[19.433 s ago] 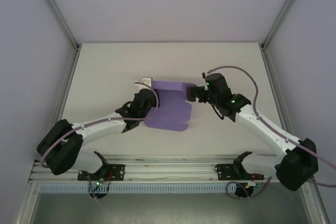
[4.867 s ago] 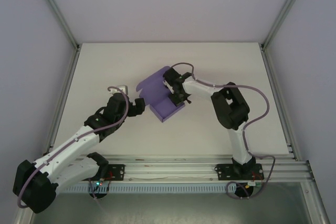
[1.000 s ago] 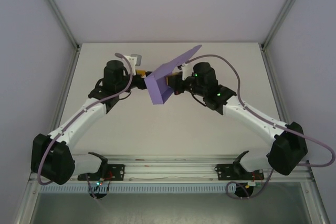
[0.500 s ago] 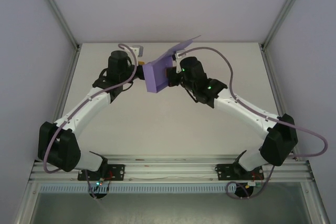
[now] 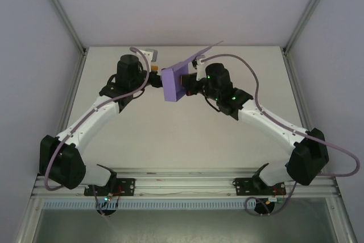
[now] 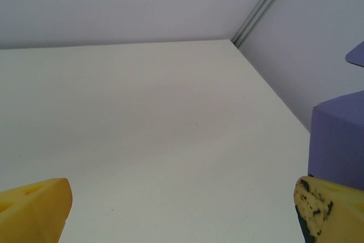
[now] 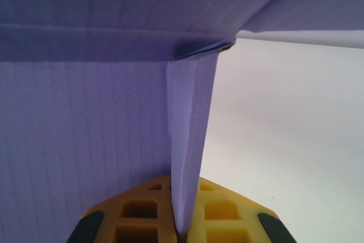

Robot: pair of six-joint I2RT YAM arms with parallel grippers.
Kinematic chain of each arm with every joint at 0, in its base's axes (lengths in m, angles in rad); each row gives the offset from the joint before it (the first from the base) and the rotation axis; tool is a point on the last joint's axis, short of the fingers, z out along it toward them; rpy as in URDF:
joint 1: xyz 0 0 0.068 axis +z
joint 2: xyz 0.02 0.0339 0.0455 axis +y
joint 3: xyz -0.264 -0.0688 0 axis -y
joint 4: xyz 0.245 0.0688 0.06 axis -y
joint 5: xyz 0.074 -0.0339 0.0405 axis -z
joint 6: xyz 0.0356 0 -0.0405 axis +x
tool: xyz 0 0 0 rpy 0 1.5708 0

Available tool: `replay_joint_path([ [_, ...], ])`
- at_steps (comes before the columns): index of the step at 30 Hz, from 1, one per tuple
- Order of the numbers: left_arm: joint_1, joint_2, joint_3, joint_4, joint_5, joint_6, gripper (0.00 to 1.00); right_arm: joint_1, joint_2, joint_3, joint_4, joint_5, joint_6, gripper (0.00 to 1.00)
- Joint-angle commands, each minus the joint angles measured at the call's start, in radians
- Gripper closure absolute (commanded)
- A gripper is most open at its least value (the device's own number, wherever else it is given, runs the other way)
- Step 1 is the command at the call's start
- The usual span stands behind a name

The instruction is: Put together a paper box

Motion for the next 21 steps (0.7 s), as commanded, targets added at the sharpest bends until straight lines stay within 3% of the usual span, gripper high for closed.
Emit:
replay_joint_path([
  [1, -0.114, -0.024, -0.009, 0.02, 0.179, 0.08, 0.0, 0.047, 0.03, 0.02, 0.094, -0.097, 0.008, 0.97],
  [4, -0.12, -0.027, -0.006, 0.002, 0.173, 0.089, 0.0, 0.046, 0.047, 0.045, 0.077, 0.011, 0.056, 0.99],
  [14, -0.159, -0.002, 0.011, -0.017, 0.186, 0.119, 0.0, 0.051, 0.115, 0.17, -0.045, 0.188, 0.138, 0.99],
  [21, -0.191, -0.012, 0.044, -0.032, 0.223, 0.151, 0.0, 0.054, 0.169, 0.23, -0.118, 0.192, 0.091, 0.95],
])
